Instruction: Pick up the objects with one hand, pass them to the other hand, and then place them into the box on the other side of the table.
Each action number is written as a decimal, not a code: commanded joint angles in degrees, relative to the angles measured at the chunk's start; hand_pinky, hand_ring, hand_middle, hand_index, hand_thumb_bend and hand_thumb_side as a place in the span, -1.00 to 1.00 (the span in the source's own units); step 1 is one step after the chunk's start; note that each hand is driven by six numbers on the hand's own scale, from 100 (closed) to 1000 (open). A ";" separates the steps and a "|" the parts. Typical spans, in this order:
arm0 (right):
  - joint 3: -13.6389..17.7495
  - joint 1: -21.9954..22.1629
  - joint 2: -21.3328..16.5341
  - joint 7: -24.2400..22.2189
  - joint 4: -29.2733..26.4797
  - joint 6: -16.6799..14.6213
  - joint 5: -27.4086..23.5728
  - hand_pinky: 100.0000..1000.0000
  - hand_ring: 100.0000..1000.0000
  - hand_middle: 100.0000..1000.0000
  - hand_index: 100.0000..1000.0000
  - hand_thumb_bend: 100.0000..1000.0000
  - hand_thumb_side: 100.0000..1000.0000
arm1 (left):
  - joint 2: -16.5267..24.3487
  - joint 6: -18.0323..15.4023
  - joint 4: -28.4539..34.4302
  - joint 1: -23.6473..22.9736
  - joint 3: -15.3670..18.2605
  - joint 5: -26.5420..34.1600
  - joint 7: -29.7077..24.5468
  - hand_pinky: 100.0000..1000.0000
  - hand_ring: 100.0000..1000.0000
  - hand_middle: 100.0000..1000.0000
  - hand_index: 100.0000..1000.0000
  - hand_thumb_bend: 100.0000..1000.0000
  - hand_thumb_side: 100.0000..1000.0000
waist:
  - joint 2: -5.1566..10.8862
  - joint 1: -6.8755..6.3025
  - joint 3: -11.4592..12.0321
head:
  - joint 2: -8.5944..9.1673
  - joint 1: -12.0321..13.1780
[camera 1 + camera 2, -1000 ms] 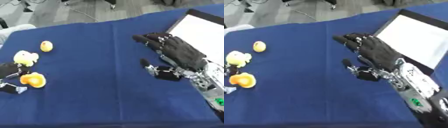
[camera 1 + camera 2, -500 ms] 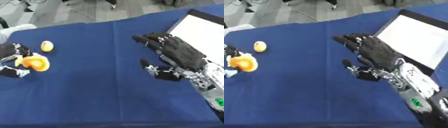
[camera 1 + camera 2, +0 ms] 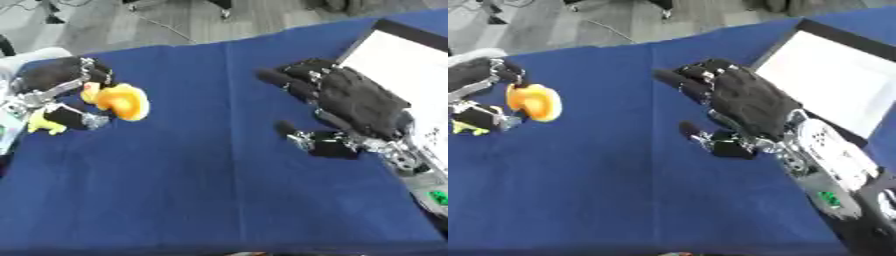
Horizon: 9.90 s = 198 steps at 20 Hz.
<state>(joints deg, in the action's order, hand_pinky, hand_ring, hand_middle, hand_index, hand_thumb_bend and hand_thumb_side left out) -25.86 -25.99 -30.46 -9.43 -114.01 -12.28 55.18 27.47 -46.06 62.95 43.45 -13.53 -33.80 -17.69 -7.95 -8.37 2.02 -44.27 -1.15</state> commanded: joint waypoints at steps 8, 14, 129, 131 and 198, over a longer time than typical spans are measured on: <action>0.18 -1.13 0.17 0.04 -0.58 -0.42 0.61 0.52 0.52 0.51 1.00 -0.75 -1.00 | -10.94 5.43 -4.60 6.87 -2.48 8.65 -9.24 0.00 -0.32 -0.33 -0.06 -1.00 -0.68 | 0.95 1.02 0.07 | 0.15 -0.13; 0.17 -1.46 0.51 0.21 -0.58 -0.41 0.43 0.52 0.53 0.50 1.00 -0.77 -1.00 | -15.50 7.13 -4.17 8.94 -3.29 13.32 -14.35 -0.01 -0.33 -0.34 -0.07 -1.00 -0.68 | 0.61 1.30 -0.32 | 0.15 -0.01; -0.08 -2.01 -0.08 8.54 -0.58 -1.46 2.75 0.43 0.28 0.11 -0.50 -1.00 -1.00 | -18.01 27.04 -1.04 11.82 1.99 37.47 -22.62 0.24 0.06 0.12 0.42 -1.00 0.80 | 0.12 2.15 -0.88 | 0.15 -0.18; 1.29 -0.97 -0.87 9.02 -0.58 -0.28 3.62 0.43 0.26 0.10 -0.51 -1.00 -1.00 | -16.76 26.75 -0.76 11.38 3.01 37.72 -21.46 0.24 0.06 0.11 0.42 -1.00 0.76 | 0.15 2.23 -1.16 | 0.15 0.02; 1.98 2.81 2.85 8.83 -0.58 12.13 16.26 0.64 0.65 0.70 0.98 -0.76 -1.00 | 17.78 17.39 -1.73 -6.12 16.69 26.32 -8.90 0.47 0.29 0.31 0.63 -0.51 -0.66 | 0.46 1.10 -1.59 | 0.15 8.65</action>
<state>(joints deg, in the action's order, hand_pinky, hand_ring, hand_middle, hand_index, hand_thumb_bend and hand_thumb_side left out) -23.86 -22.64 -27.67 -0.60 -113.37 0.97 71.51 41.05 -27.93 62.30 36.27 3.21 -6.40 -26.86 -8.51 -7.35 0.37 -44.27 6.58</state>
